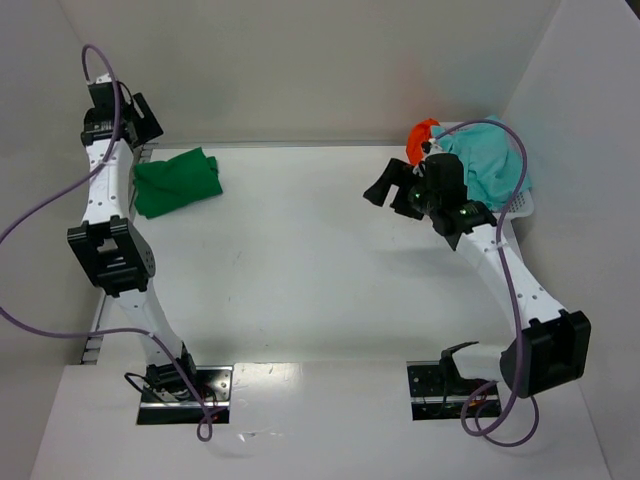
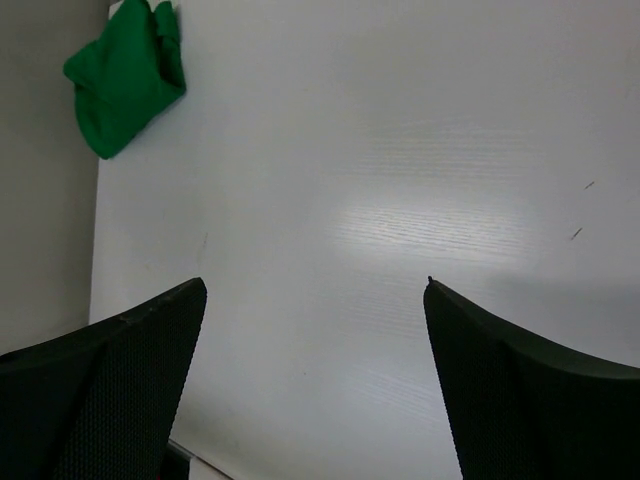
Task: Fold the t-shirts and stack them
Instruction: Put the neatly folded tshirt into the corner of the board with the left arm
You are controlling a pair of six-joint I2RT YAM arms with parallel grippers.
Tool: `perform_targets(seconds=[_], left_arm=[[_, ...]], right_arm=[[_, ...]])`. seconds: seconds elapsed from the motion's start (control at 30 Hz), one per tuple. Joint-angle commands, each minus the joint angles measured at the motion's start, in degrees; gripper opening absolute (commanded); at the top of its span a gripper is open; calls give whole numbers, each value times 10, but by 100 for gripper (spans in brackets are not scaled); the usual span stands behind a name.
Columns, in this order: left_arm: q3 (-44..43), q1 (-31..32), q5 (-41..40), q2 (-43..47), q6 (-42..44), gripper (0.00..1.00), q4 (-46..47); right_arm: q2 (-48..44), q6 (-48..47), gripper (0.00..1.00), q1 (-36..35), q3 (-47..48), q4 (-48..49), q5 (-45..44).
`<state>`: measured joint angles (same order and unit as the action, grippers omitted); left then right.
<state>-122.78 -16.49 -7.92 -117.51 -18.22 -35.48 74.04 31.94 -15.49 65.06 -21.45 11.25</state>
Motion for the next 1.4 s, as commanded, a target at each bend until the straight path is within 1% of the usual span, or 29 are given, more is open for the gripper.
perform_targets(seconds=[0.0, 0.07, 0.1, 0.2, 0.23, 0.27, 0.37, 0.47, 0.6, 0.63, 0.67, 0.7, 0.77, 0.8, 0.83, 0.87, 0.93, 0.97, 1.0, 1.03, 1.07, 1.1, 1.13, 1.17, 1.2, 1.23, 1.27, 1.3, 1.37], left_arm=[[96, -2, 25, -5, -51, 85, 97], [137, -2, 35, -14, -76, 67, 146], [167, -2, 35, -20, -86, 48, 160], [183, -2, 41, -55, -118, 25, 194], [183, -2, 41, -75, -130, 15, 200], [183, -2, 47, -85, -130, 12, 205], [157, 4, 31, -126, -144, 8, 197], [130, 9, 14, -150, -144, 8, 190], [103, 9, 28, -169, -144, 19, 174], [103, 9, 36, -169, -139, 25, 169], [110, 9, 42, -162, -139, 38, 169], [119, 9, 48, -154, -133, 43, 175], [140, 9, 61, -118, -128, 58, 186], [151, 9, 61, -104, -128, 67, 194], [175, 9, 72, -76, -123, 71, 194], [185, 9, 72, -63, -123, 75, 200], [209, 4, 57, -27, -123, 78, 200], [237, 4, 42, -17, -123, 78, 200], [253, -4, 42, 0, -123, 78, 200], [267, -14, 35, 7, -123, 78, 205], [278, -20, 35, 14, -130, 75, 205], [303, -26, 35, 19, -138, 72, 215], [315, -32, 35, 25, -138, 68, 221], [326, -41, 35, 32, -145, 62, 234], [335, -41, 41, 38, -145, 46, 241], [341, -46, 41, 38, -145, 35, 241], [341, -46, 41, 38, -145, 27, 248], [341, -53, 41, 30, -145, 20, 248], [333, -53, 10, 20, -145, 11, 230]], right_arm=[[-35, -4, 94, 4, -11, 11, -11], [-35, -4, 94, 4, -4, 5, -4], [-35, -4, 94, 4, 3, 4, 3], [-23, -4, 93, 4, 10, 4, 8], [-23, -4, 92, 4, 10, 4, 13], [-23, 3, 91, 4, 10, 4, 13], [-1, 8, 89, 4, 16, 10, 19], [20, 14, 89, 4, 16, 16, 25], [57, 8, 89, 4, 35, 53, 47], [72, 8, 89, 4, 46, 68, 53], [92, -1, 89, 4, 61, 73, 61], [140, -10, 89, 4, 107, 73, 75], [192, -38, 83, -10, 164, 66, 76], [218, -48, 80, -29, 224, 66, 76], [269, -61, 74, -39, 255, 60, 76], [295, -61, 70, -50, 286, 60, 76], [349, -68, 57, -74, 385, 54, 83], [409, -61, 46, -81, 421, 48, 91], [438, -56, 37, -87, 489, 48, 98], [466, -48, 30, -99, 522, 48, 98], [525, -40, 19, -105, 559, 42, 112], [557, -30, 15, -112, 643, 21, 113], [590, -25, 12, -125, 689, 9, 113], [656, -11, 4, -131, 736, -5, 119], [689, -2, 2, -136, 829, -32, 126], [723, 4, 2, -141, 882, -50, 126], [756, 12, 2, -147, 934, -69, 134], [809, 26, 2, -154, 1022, -85, 141], [844, 31, 2, -161, 1082, -119, 142]])
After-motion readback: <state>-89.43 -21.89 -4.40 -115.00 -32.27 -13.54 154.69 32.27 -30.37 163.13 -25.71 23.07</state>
